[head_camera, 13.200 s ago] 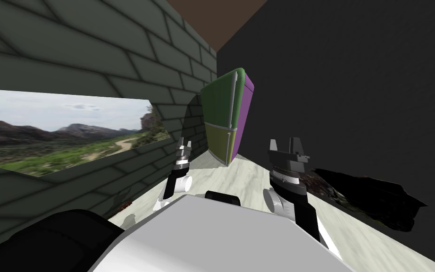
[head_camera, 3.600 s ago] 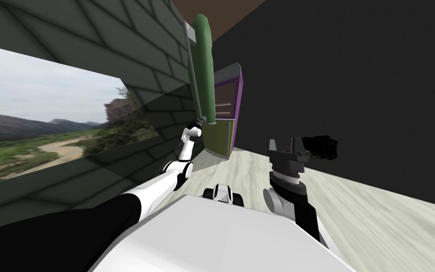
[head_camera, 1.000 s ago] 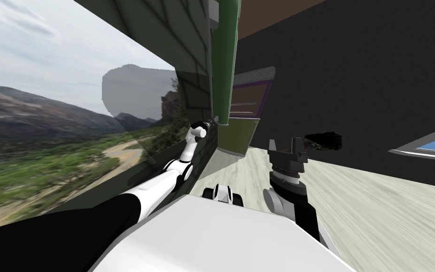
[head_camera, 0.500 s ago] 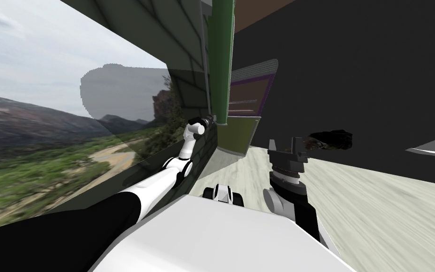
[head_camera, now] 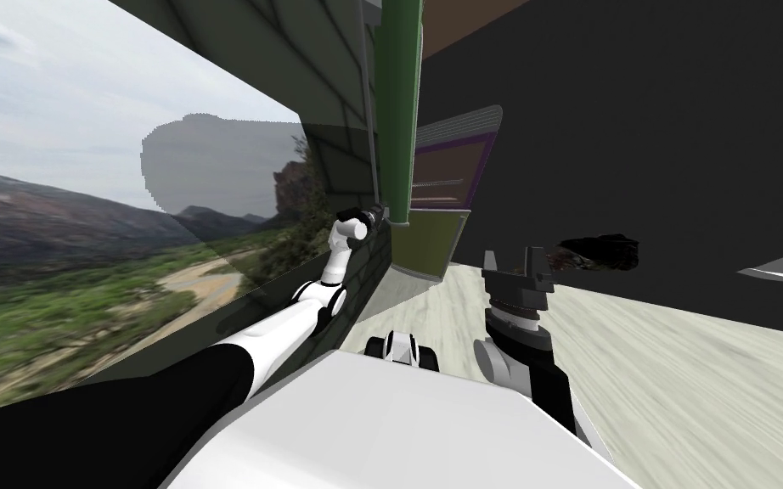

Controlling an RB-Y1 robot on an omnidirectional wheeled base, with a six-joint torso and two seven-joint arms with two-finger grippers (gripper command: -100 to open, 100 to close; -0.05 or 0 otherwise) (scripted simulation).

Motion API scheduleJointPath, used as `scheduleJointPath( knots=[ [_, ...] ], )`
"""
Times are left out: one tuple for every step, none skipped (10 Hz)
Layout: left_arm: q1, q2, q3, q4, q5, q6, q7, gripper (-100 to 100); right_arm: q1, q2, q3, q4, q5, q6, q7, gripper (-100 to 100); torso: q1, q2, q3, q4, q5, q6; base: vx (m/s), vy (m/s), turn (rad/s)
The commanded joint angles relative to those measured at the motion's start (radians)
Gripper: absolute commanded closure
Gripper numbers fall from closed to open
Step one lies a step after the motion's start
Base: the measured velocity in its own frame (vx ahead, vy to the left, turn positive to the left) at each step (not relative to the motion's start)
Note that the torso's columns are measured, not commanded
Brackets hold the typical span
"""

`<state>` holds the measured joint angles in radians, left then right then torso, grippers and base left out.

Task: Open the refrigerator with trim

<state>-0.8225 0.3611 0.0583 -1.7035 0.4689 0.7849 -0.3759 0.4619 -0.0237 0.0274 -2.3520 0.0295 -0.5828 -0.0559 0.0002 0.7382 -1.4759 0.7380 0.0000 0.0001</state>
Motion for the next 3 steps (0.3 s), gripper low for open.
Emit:
scheduleJointPath(
  knots=[
    [0.0, 0.0, 0.0, 0.0, 0.0, 0.0, 0.0, 0, 0.0, 0.0, 0.0, 0.0, 0.0, 0.0, 0.0, 0, 0.0, 0.0, 0.0, 0.0, 0.0, 0.0, 0.0, 0.0, 0.0],
    [0.0, 0.0, 0.0, 0.0, 0.0, 0.0, 0.0, 0, 0.0, 0.0, 0.0, 0.0, 0.0, 0.0, 0.0, 0, 0.0, 0.0, 0.0, 0.0, 0.0, 0.0, 0.0, 0.0, 0.0],
    [0.0, 0.0, 0.0, 0.0, 0.0, 0.0, 0.0, 0, 0.0, 0.0, 0.0, 0.0, 0.0, 0.0, 0.0, 0, 0.0, 0.0, 0.0, 0.0, 0.0, 0.0, 0.0, 0.0, 0.0]
  ],
)
